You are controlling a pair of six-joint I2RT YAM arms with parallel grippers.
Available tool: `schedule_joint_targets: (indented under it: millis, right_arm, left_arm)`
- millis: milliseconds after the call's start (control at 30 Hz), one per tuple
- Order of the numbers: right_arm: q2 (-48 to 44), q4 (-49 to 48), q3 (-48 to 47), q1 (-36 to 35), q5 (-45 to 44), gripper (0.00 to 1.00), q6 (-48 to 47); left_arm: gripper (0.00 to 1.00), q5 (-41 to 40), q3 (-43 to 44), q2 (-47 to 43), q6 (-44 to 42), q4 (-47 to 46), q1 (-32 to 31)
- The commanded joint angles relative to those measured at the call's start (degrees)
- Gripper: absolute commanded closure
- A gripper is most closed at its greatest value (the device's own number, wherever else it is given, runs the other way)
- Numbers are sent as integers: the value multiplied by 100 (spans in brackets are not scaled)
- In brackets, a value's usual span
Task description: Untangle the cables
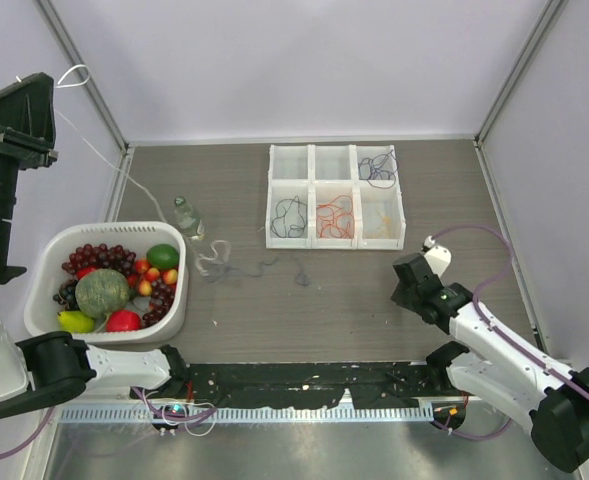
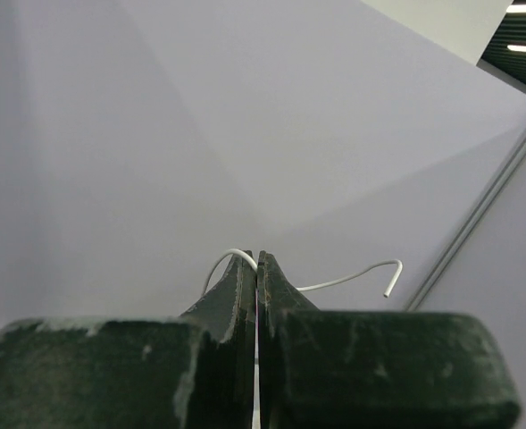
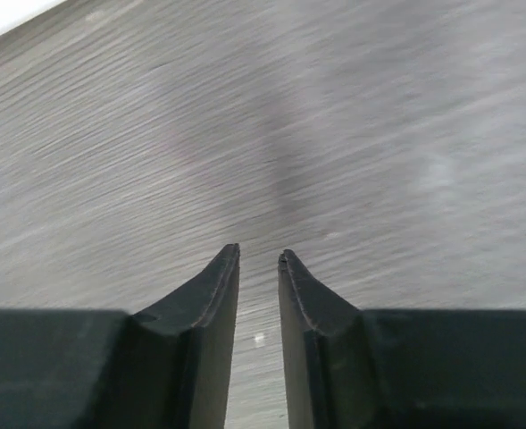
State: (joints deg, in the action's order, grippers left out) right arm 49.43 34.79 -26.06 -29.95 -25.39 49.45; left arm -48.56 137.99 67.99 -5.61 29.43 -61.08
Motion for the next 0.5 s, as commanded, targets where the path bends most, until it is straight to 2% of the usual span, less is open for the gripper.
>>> schedule_joint_targets:
  millis: [0, 33, 100, 167, 333, 467]
  right_arm:
    - [-74, -1551, -337, -10, 2015, 66, -1732]
    - [-13, -1989, -416, -63, 2812, 59, -1868]
    - [171, -2456, -697, -282, 3388, 51, -2263]
    - [514, -2608, -1371, -633, 3618, 44, -2729]
    - [1856, -2871, -3052, -1625, 3901, 37, -3415]
    - [2517, -3739, -4010, -1952, 4243, 33, -3074]
  left_arm:
    - [100, -111, -290, -189, 190, 228, -9]
    - [100, -32, -291, -172, 365, 378, -18]
    - [100, 135, -256, -128, 725, 677, -18]
    - [100, 381, -264, -119, 964, 853, -18]
    - [100, 1267, -107, -84, 1474, 863, -9]
    - [100, 2059, 236, 109, 1861, 661, -18]
